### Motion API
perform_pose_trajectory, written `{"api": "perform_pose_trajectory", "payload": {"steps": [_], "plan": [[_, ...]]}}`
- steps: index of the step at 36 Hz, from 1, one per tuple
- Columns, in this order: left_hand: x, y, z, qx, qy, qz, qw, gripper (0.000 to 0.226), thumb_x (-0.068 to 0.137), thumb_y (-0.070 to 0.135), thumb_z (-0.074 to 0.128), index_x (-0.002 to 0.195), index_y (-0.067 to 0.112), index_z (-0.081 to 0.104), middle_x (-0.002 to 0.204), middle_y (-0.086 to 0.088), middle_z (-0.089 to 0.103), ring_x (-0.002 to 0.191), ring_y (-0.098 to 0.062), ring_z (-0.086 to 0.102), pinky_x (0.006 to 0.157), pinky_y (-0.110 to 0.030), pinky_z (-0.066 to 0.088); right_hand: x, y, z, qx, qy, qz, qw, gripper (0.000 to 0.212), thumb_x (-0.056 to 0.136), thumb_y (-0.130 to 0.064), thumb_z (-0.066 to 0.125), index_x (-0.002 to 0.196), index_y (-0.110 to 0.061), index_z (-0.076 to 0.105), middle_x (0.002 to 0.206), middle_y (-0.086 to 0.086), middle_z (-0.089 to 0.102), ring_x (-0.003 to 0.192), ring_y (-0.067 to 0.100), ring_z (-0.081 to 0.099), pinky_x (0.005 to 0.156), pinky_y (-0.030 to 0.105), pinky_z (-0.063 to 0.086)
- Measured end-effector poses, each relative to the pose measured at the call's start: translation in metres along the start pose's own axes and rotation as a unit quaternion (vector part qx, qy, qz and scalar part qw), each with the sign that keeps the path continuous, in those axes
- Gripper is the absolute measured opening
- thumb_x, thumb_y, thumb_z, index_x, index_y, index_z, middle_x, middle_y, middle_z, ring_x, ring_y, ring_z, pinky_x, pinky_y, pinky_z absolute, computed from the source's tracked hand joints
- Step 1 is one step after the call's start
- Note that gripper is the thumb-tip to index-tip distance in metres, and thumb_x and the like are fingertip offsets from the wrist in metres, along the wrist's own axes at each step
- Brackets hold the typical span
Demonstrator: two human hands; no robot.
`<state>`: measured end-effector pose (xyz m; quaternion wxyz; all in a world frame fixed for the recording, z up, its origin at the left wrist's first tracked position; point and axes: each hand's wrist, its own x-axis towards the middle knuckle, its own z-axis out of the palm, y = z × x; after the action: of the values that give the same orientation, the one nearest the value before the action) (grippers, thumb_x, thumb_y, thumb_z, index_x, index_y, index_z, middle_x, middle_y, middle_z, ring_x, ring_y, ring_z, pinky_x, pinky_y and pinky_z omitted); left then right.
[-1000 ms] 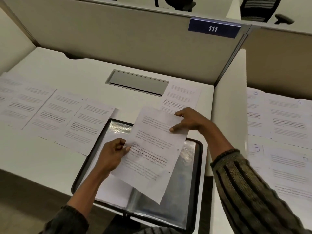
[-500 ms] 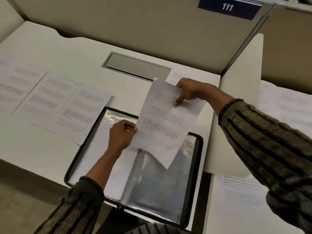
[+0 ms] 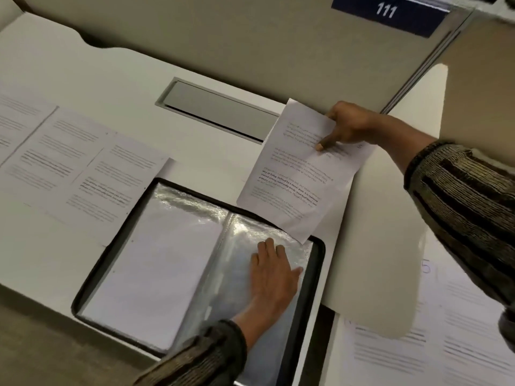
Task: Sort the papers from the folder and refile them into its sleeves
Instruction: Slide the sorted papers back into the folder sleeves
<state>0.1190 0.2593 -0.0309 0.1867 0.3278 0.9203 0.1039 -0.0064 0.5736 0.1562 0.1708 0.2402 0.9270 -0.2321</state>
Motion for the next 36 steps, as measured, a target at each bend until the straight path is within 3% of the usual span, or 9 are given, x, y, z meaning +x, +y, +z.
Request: {"api": "perform_pose_trajectory", "payload": {"steps": [5, 12, 16, 18, 21, 26, 33, 36], "plan": [[0.012, 0.024, 0.006, 0.024, -0.008, -0.041, 0.999, 0.079, 0.093, 0.068, 0.060, 0.145, 0.010, 0.051, 0.160, -0.021, 0.041, 0.142, -0.040, 0.042, 0.113, -0.056, 0.041, 0.006, 0.014, -0.007, 0.016, -0.007, 0.008, 1.000, 0.040, 0.069, -0.031, 0.098, 0.066, -0.018, 0.061, 0.067, -0.004, 0.053, 0.064, 0.021, 0.047, 0.055, 0.029, 0.037], [0.013, 0.017, -0.004, 0.020, -0.016, -0.041, 0.999, 0.057, 0.101, 0.052, 0.051, 0.141, 0.012, 0.053, 0.159, -0.015, 0.039, 0.139, -0.035, 0.042, 0.109, -0.051, 0.041, 0.012, 0.035, -0.018, 0.026, -0.014, 0.034, 0.999, 0.037, 0.068, -0.036, 0.098, 0.083, -0.011, 0.076, 0.076, 0.001, 0.066, 0.072, 0.024, 0.057, 0.065, 0.033, 0.043], [0.006, 0.010, -0.009, -0.062, 0.019, -0.046, 0.997, 0.031, 0.098, 0.039, 0.051, 0.115, 0.018, 0.068, 0.137, 0.000, 0.052, 0.123, -0.021, 0.047, 0.092, -0.038, 0.053, 0.013, 0.041, -0.023, 0.031, -0.014, 0.051, 0.998, 0.041, 0.066, -0.040, 0.098, 0.088, -0.011, 0.079, 0.088, 0.007, 0.075, 0.077, 0.028, 0.064, 0.069, 0.034, 0.047], [0.002, 0.010, -0.013, -0.149, 0.029, -0.097, 0.984, 0.020, 0.100, 0.034, 0.053, 0.108, 0.021, 0.068, 0.121, 0.008, 0.054, 0.114, -0.012, 0.047, 0.084, -0.032, 0.055, 0.014, 0.043, -0.025, 0.033, -0.019, 0.059, 0.998, 0.043, 0.065, -0.040, 0.099, 0.090, -0.012, 0.079, 0.092, 0.008, 0.077, 0.084, 0.032, 0.069, 0.073, 0.035, 0.050], [-0.004, 0.011, -0.023, -0.240, 0.041, -0.176, 0.954, 0.010, 0.102, 0.034, 0.058, 0.101, 0.028, 0.066, 0.106, 0.015, 0.059, 0.103, -0.007, 0.052, 0.085, -0.032, 0.055, 0.013, 0.043, -0.029, 0.031, -0.020, 0.059, 0.998, 0.040, 0.066, -0.039, 0.099, 0.091, -0.014, 0.080, 0.094, 0.008, 0.078, 0.089, 0.033, 0.071, 0.076, 0.036, 0.052], [-0.012, 0.009, -0.029, -0.274, 0.051, -0.241, 0.930, 0.031, 0.105, 0.038, 0.049, 0.077, 0.029, 0.058, 0.078, 0.011, 0.062, 0.075, -0.009, 0.061, 0.070, -0.036, 0.055, 0.012, 0.041, -0.036, 0.025, -0.019, 0.059, 0.998, 0.039, 0.066, -0.040, 0.098, 0.090, -0.015, 0.080, 0.094, 0.008, 0.079, 0.092, 0.034, 0.072, 0.084, 0.041, 0.055], [-0.018, 0.008, -0.041, -0.314, 0.062, -0.248, 0.914, 0.022, 0.103, 0.039, 0.062, 0.087, 0.027, 0.073, 0.075, 0.015, 0.069, 0.070, -0.003, 0.065, 0.069, -0.031, 0.060, 0.011, 0.032, -0.039, 0.020, -0.023, 0.050, 0.998, 0.036, 0.067, -0.038, 0.098, 0.089, -0.016, 0.079, 0.094, 0.007, 0.078, 0.095, 0.035, 0.072, 0.088, 0.043, 0.057], [-0.024, 0.007, -0.044, -0.320, 0.080, -0.234, 0.914, 0.018, 0.100, 0.047, 0.069, 0.090, 0.032, 0.070, 0.079, 0.018, 0.069, 0.074, 0.000, 0.066, 0.073, -0.028, 0.061, 0.010, 0.028, -0.041, 0.023, -0.041, 0.052, 0.998, 0.033, 0.068, -0.035, 0.097, 0.090, -0.017, 0.080, 0.093, 0.002, 0.079, 0.093, 0.031, 0.073, 0.087, 0.040, 0.055]]}}
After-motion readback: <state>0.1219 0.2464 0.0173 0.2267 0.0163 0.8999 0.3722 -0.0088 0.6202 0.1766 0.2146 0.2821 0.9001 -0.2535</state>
